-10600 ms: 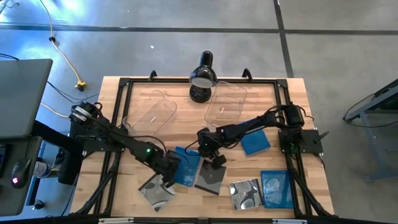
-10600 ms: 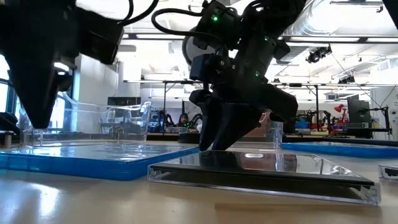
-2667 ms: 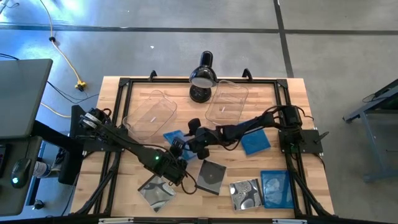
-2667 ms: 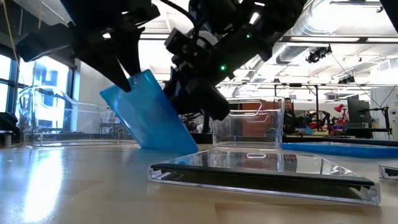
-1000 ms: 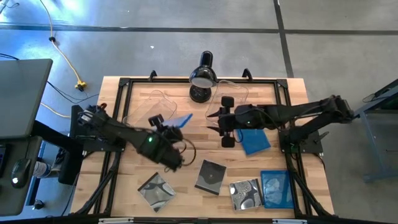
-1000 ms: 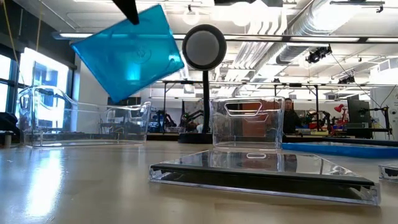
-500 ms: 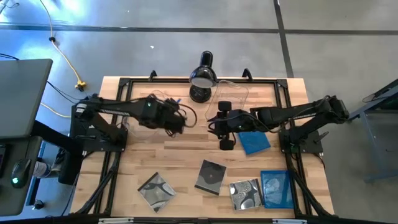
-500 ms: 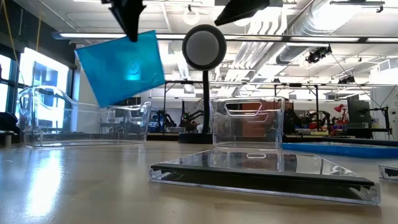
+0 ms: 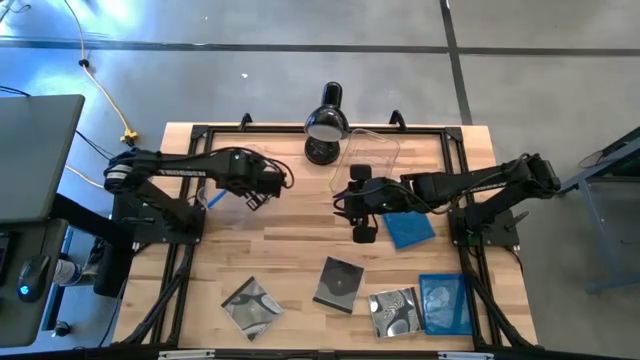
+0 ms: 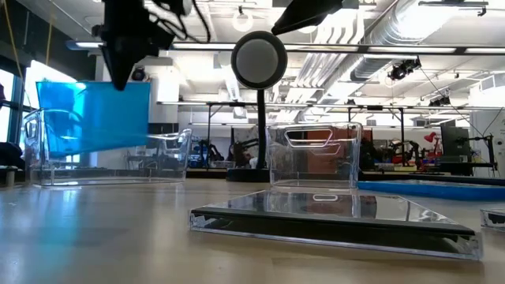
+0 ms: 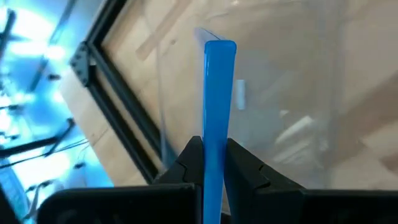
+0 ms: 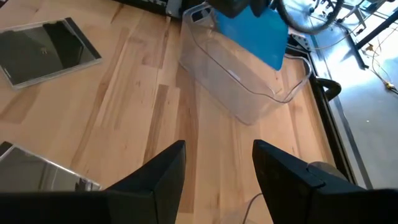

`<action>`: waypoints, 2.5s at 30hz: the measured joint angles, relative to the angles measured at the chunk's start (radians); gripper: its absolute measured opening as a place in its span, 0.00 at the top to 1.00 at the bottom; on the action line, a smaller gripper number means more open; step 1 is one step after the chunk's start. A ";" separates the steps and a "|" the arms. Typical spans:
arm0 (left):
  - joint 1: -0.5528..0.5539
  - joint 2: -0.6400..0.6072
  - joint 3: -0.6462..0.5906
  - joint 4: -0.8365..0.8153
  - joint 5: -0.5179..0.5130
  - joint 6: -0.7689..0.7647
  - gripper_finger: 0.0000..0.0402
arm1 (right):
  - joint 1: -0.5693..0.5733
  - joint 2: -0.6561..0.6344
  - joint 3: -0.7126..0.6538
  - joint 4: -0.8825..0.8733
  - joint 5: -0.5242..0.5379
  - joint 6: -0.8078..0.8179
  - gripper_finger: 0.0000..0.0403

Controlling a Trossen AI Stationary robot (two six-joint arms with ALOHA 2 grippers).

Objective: Pick & place jewel cases by type
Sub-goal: Put the left blue CD case into the left transparent bin, then put the top blue CD case into the left transparent bin

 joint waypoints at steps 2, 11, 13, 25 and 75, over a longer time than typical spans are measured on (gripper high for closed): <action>0.031 0.000 -0.034 0.003 -0.002 -0.001 0.95 | 0.000 0.000 0.000 0.000 0.000 0.019 0.55; 0.096 0.000 -0.169 0.138 -0.022 0.024 0.83 | 0.000 0.000 0.000 -0.004 0.000 0.043 0.55; 0.093 0.000 -0.186 0.186 -0.022 0.067 0.79 | 0.000 0.000 0.000 -0.004 0.000 0.041 0.55; 0.091 0.000 -0.238 0.437 0.128 0.133 0.66 | 0.000 0.000 0.000 -0.004 0.000 0.035 0.55; -0.189 0.101 -0.015 0.767 0.078 0.527 0.66 | 0.018 -0.066 -0.554 -0.421 -0.055 0.900 0.55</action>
